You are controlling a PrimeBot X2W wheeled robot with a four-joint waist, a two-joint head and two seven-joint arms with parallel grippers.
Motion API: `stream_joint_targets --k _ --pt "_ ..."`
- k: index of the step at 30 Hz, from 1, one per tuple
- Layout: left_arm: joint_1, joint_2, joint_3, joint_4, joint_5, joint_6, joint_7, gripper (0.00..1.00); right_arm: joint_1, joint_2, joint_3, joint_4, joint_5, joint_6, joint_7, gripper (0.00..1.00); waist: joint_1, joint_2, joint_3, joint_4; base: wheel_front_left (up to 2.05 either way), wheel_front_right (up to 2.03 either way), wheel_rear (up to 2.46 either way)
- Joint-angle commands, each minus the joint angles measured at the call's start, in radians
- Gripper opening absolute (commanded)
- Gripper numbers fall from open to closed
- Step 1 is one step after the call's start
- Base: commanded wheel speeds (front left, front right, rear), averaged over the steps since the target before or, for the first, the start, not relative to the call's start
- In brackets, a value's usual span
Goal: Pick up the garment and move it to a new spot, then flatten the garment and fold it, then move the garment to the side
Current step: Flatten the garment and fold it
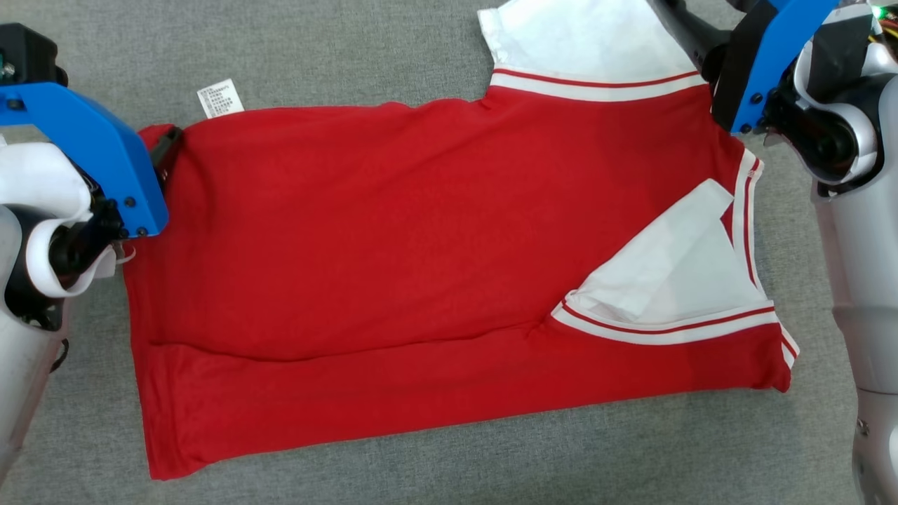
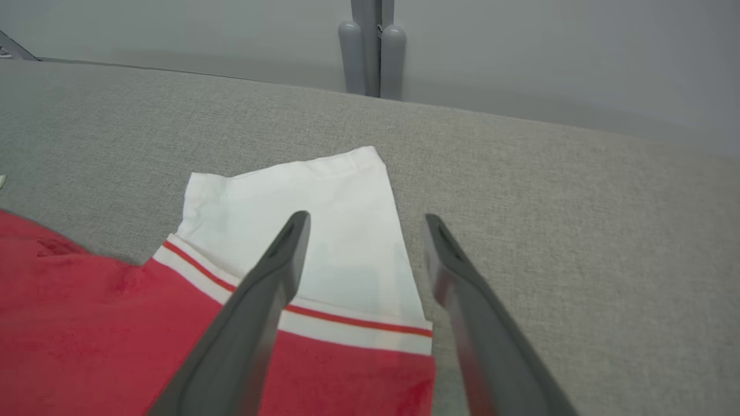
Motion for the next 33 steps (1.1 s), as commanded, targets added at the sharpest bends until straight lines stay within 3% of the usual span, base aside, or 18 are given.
stream_joint_targets --k 1,2,3,6,22,29,30,31,33 --pt "0.004 0.002 -0.012 0.023 0.007 0.009 0.004 1.00 -0.018 -0.002 -0.001 0.004 0.000 0.000 -0.005 1.00 0.0000 -0.0001 0.004 0.002 0.00 0.00 0.00" --pt "0.004 0.003 -0.018 0.034 0.014 0.010 0.006 0.44 -0.024 -0.002 -0.002 0.015 -0.005 0.000 -0.004 1.00 0.0000 -0.0001 0.008 0.002 0.00 0.00 0.00" --pt "0.006 0.002 -0.025 0.045 0.015 0.010 0.014 0.00 -0.030 -0.003 -0.003 0.027 -0.009 0.000 0.002 1.00 0.0000 -0.0001 0.010 0.004 0.00 0.00 0.00" --pt "0.009 -0.025 -0.040 0.036 0.002 -0.012 0.016 0.00 -0.047 -0.013 -0.012 0.064 -0.026 0.000 0.011 1.00 0.0000 -0.0001 0.017 0.019 0.00 0.00 0.00" --pt "0.010 -0.209 -0.058 -0.029 -0.015 -0.117 -0.239 0.00 -0.175 -0.051 -0.131 0.327 -0.234 0.000 -0.074 1.00 0.0000 -0.0001 0.061 0.220 0.00 0.00 0.00" --pt "0.005 -0.244 -0.062 0.010 -0.012 -0.137 -0.298 0.00 -0.182 -0.060 -0.187 0.422 -0.287 0.000 -0.085 1.00 0.0000 -0.0001 0.075 0.255 0.00 0.00 0.00" --pt "0.004 -0.246 -0.058 0.014 -0.012 -0.139 -0.307 0.00 -0.181 -0.058 -0.187 0.431 -0.291 0.000 -0.085 0.45 0.0000 -0.0001 0.076 0.255 0.00 0.00 0.00" --pt "0.004 -0.249 -0.055 0.019 -0.012 -0.140 -0.317 0.00 -0.182 -0.056 -0.187 0.441 -0.291 0.000 -0.078 0.00 0.0000 -0.0001 0.077 0.254 0.00 0.00 0.00" --pt "0.004 -0.250 -0.043 0.025 -0.010 -0.139 -0.345 0.00 -0.183 -0.048 -0.191 0.445 -0.284 0.000 -0.090 0.00 0.0000 -0.0001 0.075 0.247 0.00 0.00 0.00"
